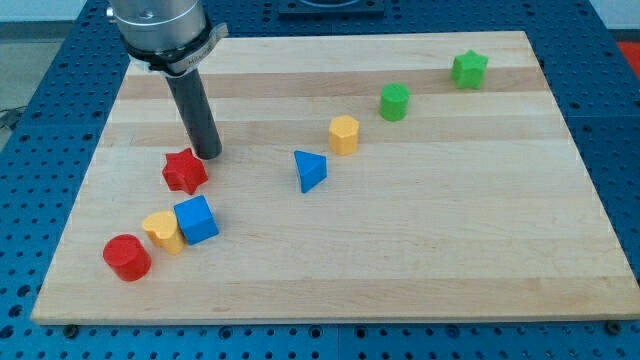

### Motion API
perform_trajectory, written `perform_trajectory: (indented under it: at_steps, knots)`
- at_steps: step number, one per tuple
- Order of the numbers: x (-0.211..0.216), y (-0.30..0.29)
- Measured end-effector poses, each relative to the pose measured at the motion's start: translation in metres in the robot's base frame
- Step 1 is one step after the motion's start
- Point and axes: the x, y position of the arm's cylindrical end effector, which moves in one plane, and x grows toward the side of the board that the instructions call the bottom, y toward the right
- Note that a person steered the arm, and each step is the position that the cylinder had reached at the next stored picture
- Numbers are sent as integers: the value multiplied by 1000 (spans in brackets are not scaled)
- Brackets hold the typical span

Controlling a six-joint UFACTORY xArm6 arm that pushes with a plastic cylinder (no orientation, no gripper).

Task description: Move the red star diagonally top right to the blue cube

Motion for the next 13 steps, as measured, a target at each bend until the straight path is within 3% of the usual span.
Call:
perform_trajectory:
  at_steps: [3, 4, 5, 6, 8, 10, 13]
  knots:
    - [-2, -99]
    - [16, -100]
    - [51, -97]
    - [50, -97]
    - [35, -22]
    - [35, 10]
    - [40, 14]
